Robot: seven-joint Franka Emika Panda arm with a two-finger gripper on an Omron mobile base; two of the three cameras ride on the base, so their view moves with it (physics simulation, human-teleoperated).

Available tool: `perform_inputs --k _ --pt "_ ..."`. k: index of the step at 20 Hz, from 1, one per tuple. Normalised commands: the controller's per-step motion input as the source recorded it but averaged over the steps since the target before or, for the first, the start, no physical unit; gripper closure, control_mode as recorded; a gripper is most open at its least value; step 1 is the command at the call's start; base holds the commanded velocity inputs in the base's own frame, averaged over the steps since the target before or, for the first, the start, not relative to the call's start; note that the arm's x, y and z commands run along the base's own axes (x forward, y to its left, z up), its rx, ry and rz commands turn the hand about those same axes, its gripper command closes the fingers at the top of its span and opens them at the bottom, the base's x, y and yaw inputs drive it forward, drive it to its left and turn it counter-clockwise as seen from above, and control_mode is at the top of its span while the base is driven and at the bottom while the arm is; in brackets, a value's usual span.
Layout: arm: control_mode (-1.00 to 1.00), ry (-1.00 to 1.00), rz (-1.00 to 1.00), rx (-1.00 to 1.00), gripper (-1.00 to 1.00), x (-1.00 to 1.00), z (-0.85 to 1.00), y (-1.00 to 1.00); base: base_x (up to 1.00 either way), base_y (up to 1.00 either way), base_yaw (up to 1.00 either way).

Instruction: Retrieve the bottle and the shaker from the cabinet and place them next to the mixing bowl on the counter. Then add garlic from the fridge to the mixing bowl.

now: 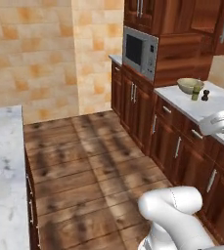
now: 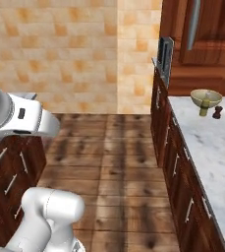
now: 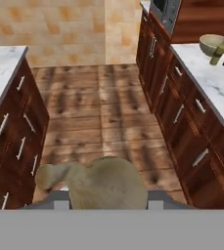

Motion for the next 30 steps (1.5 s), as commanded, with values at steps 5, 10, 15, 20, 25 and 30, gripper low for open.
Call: perform_inputs --k 5,10,15,20,25,30 --pt "1.00 0.00 0.00 0.00 1.00 0.00 0.00 0.00 1.00 0.00 -0.24" --pt "1.00 0.00 0.00 0.00 1.00 0.00 0.00 0.00 1.00 0.00 -0.35" --pt "1.00 0.00 0.00 0.00 1.00 0.00 0.00 0.00 1.00 0.00 -0.58" --pt "1.00 0.00 0.00 0.00 1.00 0.00 0.00 0.00 0.84 0.00 -0.62" --pt "1.00 0.00 0.00 0.00 1.00 0.00 0.00 0.00 0.96 0.03 -0.58" --pt "1.00 0.00 0.00 0.00 1.00 0.00 0.00 0.00 1.00 0.28 -0.39"
